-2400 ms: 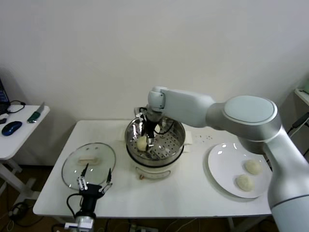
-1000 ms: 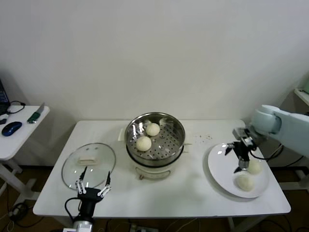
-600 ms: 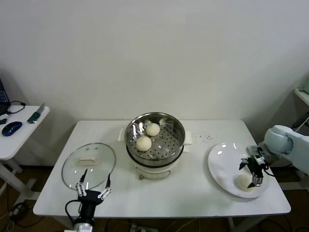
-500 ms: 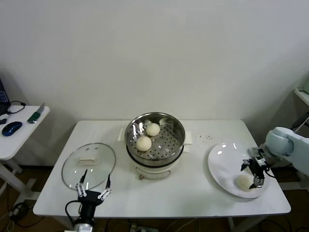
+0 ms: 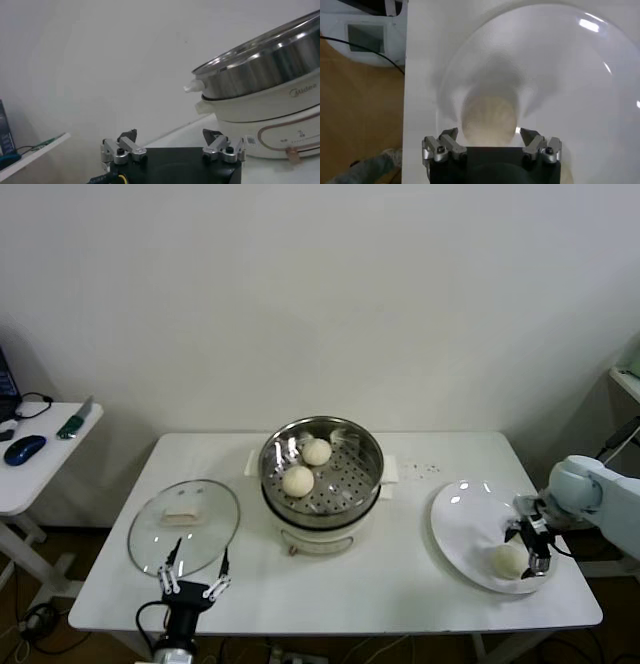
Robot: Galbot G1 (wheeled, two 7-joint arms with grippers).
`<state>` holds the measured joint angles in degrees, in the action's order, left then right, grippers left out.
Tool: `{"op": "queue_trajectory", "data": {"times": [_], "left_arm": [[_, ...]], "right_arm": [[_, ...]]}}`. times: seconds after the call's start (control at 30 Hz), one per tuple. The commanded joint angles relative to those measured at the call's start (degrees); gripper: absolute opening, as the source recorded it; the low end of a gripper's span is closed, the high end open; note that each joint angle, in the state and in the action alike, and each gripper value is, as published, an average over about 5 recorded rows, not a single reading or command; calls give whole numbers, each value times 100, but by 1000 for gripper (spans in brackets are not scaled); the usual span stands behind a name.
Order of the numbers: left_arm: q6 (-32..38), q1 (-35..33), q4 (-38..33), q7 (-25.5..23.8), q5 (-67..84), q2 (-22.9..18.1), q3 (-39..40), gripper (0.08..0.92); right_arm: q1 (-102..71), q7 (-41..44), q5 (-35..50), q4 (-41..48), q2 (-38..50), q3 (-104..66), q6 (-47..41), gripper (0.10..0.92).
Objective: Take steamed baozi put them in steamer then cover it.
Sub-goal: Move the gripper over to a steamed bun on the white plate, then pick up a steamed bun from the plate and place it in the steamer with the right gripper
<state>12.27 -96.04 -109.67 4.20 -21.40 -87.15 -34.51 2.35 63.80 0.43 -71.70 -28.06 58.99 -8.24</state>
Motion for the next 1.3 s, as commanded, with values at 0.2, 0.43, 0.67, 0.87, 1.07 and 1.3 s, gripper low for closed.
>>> {"op": "queue_trajectory", "data": {"times": [0.2,0.43,0.67,0.87,1.07,1.3], "left_arm": [[-21,43,40,-5,-12,7,17,823],[-34,66,50,-7,-20,10,36,823],[-42,67,37,-9,-22,18,45,823],[-50,50,0,-12,-27,32,57,823],[-42,1,-35,-10,-28,26,53,823],[-36,-14,-41,-6,-9,14,47,823]], "right_arm": [[-162,0,-98,262,-298,-62,24,814],[-81,37,-77,267,-284,-1,57,729],[534,89,41,201,-300,390,294,683],[2473,323,67,67,-859,1729,1264,678],[4291,587,151,234,-2086,2638,2449,679],[4868,621,200,380,-3367,2624,3422,685]]}}
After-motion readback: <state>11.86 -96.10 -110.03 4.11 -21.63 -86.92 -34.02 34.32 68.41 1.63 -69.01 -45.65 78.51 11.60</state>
